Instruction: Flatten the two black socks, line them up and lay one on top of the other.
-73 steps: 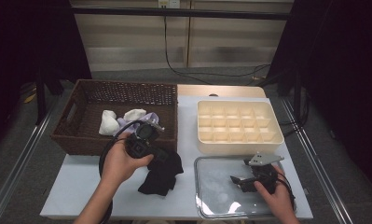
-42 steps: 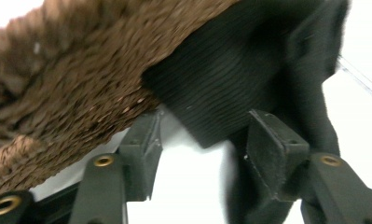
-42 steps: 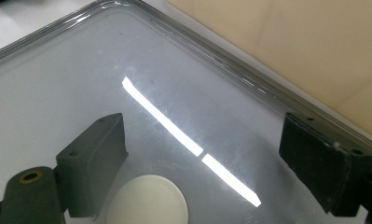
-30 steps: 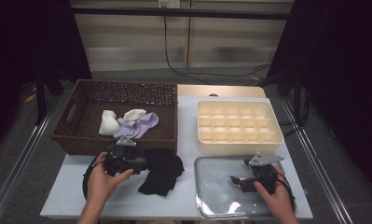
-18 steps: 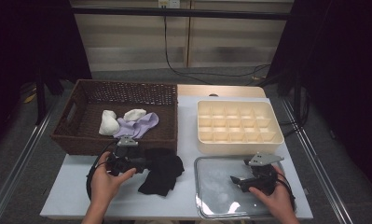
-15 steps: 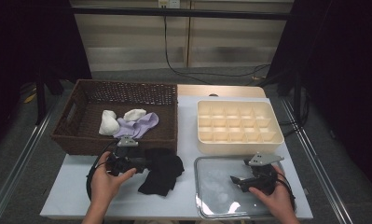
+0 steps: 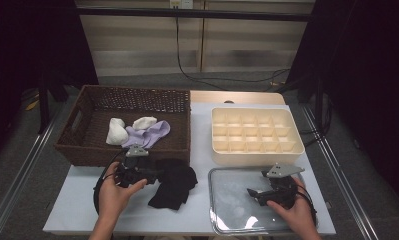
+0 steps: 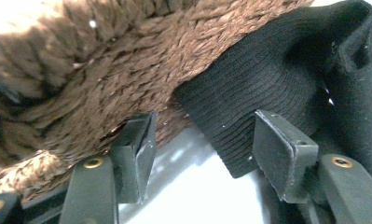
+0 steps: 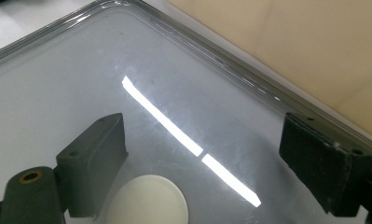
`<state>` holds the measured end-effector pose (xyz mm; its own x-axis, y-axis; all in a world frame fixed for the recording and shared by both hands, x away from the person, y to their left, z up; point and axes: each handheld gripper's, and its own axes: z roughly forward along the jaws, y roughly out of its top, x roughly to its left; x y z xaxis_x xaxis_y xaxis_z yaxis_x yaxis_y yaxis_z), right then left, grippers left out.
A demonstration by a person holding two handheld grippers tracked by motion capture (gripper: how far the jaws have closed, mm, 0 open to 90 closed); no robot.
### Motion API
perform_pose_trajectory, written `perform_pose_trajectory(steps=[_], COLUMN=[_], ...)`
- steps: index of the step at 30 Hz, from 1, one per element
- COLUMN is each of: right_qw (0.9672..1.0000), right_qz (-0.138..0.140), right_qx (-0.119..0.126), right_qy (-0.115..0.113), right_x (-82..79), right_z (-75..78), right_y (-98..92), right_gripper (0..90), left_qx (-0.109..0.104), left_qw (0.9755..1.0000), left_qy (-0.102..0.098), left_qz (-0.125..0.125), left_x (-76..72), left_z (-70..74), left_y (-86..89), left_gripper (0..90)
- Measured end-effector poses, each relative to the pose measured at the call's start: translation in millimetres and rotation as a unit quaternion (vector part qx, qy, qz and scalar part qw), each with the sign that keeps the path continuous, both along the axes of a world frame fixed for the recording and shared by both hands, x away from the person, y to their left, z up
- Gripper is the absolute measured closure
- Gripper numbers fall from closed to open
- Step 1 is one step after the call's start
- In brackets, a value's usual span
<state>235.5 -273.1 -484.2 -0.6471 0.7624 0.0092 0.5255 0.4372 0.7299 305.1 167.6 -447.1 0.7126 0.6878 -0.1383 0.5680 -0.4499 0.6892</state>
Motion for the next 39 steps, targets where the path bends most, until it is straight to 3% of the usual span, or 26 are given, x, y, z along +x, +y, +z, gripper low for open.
perform_pose_trajectory(steps=[17, 24, 28, 39], right_qw=[0.9998, 0.9998, 0.9997, 0.9973], right_qz=[-0.019, 0.006, 0.017, 0.061], right_qx=[-0.003, -0.010, -0.008, 0.030], right_qy=[0.006, 0.014, 0.016, 0.028], right_x=[-5.5, -8.6, -6.5, -1.3], right_z=[1.6, 7.0, 10.8, 24.6], right_y=[4.3, 17.7, 23.1, 60.5], right_gripper=[14.6, 17.6, 18.4, 28.0], left_qx=[-0.024, -0.008, -0.013, -0.010], left_qw=[0.9995, 0.9998, 0.9997, 0.9997], left_qy=[0.018, 0.020, 0.020, 0.022], left_qz=[0.004, -0.004, -0.001, -0.009], left_x=[3.2, 2.6, 2.6, 3.0], left_z=[-2.4, -7.2, -8.4, -13.0], left_y=[1.1, -8.6, -9.5, -11.7], left_gripper=[43.1, 43.0, 44.5, 53.8])
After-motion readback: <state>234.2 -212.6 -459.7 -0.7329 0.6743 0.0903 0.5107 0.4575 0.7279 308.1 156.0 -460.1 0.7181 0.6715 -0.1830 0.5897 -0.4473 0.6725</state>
